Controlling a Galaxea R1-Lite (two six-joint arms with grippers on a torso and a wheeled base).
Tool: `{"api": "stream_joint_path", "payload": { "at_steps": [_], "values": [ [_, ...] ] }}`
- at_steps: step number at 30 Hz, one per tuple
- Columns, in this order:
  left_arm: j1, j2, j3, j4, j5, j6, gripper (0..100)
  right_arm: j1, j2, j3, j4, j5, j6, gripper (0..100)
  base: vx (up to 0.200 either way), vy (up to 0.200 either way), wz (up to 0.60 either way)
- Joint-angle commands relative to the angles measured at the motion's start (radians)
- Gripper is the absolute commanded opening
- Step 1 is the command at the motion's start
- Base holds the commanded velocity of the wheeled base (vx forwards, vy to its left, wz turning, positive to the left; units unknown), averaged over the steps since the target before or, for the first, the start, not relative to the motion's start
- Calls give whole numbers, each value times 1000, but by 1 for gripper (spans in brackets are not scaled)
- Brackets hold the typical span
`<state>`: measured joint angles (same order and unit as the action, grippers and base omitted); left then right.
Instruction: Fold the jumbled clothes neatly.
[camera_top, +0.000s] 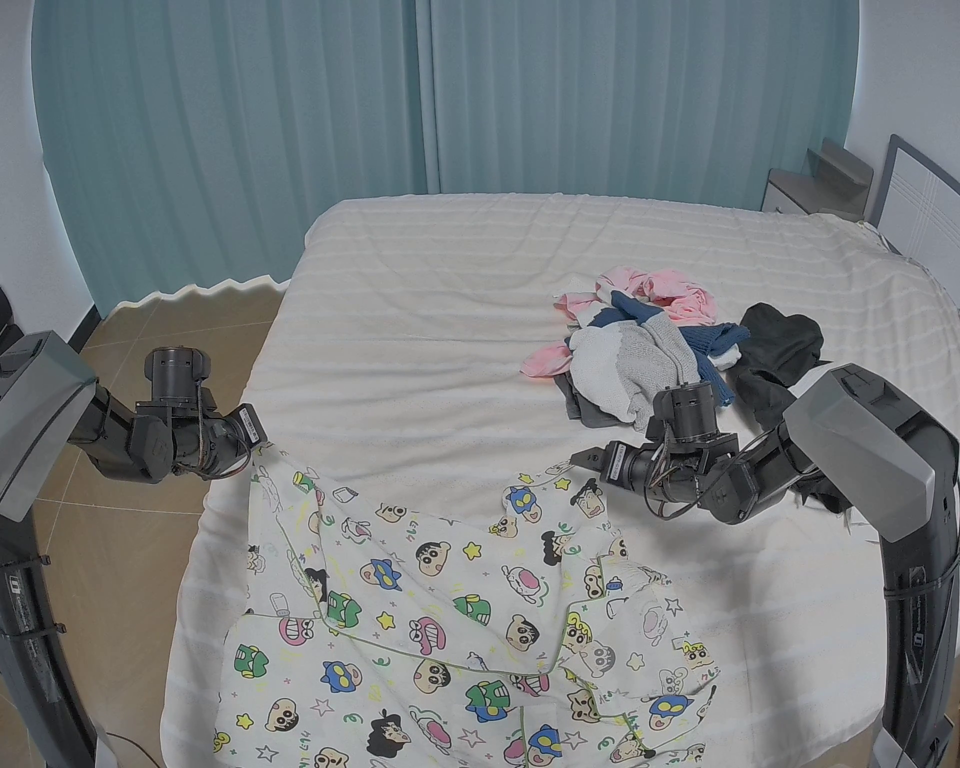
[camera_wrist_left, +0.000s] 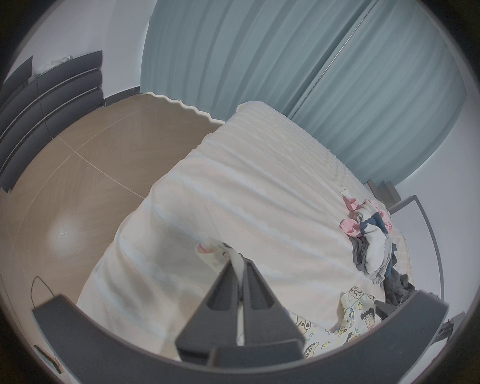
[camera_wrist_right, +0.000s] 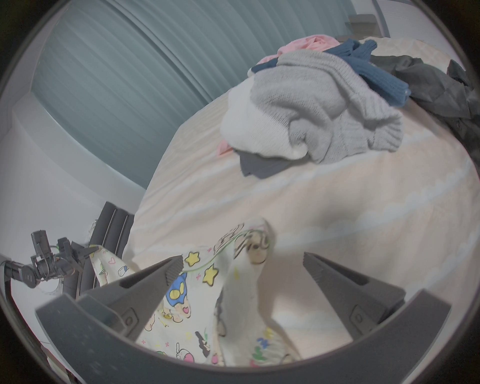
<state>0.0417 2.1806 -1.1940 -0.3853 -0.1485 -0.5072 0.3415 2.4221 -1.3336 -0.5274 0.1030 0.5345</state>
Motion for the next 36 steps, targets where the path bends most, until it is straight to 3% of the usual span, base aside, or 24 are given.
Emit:
{"api": "stream_joint_path", "payload": {
  "at_steps": [1,10,11,18,21,23,26,36],
  "values": [
    [-2,1,14,-1,0,-1,0,31,26,-2,-2,1,-1,100,0,0,0],
    [-2,1,31,-3,-2,-1,0,76,83,-15,1,0,-4,100,0,0,0],
    [-3,1,33,-1,0,-1,0,79,84,-16,3,0,-5,0,0,0,0],
    [-3,2,36,-6,1,4,0,71,74,-42,-2,-12,-8,0,0,0,0],
    [-8,-4,34,-7,7,21,0,62,74,-82,-3,-54,-8,0,0,0,0],
    [-14,-7,25,-7,60,55,0,56,77,-141,-5,-100,-8,0,0,0,0],
    [-14,-5,4,-15,109,70,0,54,68,-179,-5,-101,-5,0,0,0,0],
    [-14,4,-87,-21,129,59,0,45,63,-351,-9,-131,1,0,0,0,0]
  ]
}}
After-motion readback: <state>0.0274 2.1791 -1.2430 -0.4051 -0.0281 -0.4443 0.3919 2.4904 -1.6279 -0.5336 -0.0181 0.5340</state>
